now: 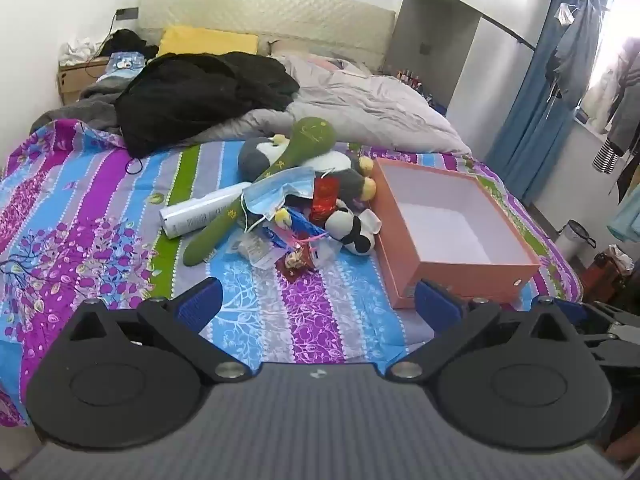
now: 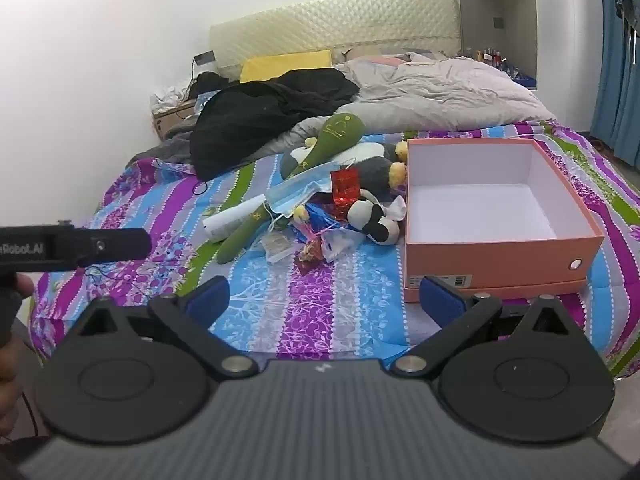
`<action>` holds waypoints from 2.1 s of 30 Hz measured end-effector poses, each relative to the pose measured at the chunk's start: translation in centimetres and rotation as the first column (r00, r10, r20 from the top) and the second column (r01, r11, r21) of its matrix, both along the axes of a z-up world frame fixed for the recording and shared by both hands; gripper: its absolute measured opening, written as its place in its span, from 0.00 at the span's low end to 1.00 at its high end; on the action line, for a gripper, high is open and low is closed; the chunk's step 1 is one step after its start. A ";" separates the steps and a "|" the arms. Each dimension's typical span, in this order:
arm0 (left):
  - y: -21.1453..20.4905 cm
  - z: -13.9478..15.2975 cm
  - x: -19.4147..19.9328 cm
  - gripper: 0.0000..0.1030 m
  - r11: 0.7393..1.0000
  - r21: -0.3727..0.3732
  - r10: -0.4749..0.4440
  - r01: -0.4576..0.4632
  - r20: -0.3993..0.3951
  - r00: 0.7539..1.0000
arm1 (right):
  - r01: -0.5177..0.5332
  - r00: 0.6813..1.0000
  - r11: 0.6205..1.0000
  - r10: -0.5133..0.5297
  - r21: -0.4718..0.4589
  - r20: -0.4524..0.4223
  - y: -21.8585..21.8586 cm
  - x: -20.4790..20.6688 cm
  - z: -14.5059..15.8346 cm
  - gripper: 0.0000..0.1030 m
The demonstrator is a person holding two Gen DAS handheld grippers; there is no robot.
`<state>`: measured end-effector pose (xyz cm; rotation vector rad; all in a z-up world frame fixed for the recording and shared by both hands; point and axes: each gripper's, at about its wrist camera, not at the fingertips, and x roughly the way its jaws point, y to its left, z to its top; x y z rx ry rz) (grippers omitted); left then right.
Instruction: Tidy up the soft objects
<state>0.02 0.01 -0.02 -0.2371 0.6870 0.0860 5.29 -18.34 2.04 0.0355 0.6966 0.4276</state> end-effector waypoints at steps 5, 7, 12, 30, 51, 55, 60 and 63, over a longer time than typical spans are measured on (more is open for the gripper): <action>0.0 -0.3 0.0 1.00 1.000 0.005 0.000 0.000 0.023 1.000 | 0.013 1.000 1.000 -0.013 -0.010 0.003 -0.1 0.4 0.2 1.00; 0.2 -0.1 0.1 1.00 1.000 0.001 -0.002 0.002 0.023 1.000 | 0.021 1.000 1.000 -0.021 -0.005 0.015 0.2 0.0 0.5 1.00; -0.2 0.2 0.3 1.00 1.000 0.014 -0.006 0.006 0.017 1.000 | 0.031 1.000 0.999 -0.031 0.019 -0.001 -0.7 0.1 0.3 1.00; -0.7 0.1 0.5 1.00 0.999 0.025 -0.024 0.024 0.009 1.000 | 0.042 0.999 0.999 -0.041 0.021 -0.024 -0.7 0.1 0.1 1.00; -0.6 -0.1 0.8 1.00 0.999 0.028 -0.028 0.028 -0.003 1.000 | 0.047 0.998 0.999 -0.046 0.023 -0.048 -0.9 0.3 -0.2 1.00; -0.7 -0.3 0.9 1.00 0.999 0.029 -0.031 0.032 -0.008 0.999 | 0.048 0.997 0.999 -0.047 0.020 -0.053 -0.9 0.4 -0.3 1.00; -0.6 -0.7 1.0 1.00 0.999 0.026 -0.033 0.033 -0.021 0.999 | 0.048 0.997 0.999 -0.047 0.015 -0.060 -0.7 0.4 -0.6 1.00; -0.5 -0.7 1.0 1.00 0.999 0.026 -0.026 0.027 -0.020 0.999 | 0.044 0.997 0.999 -0.043 0.015 -0.064 -0.6 0.4 -0.7 1.00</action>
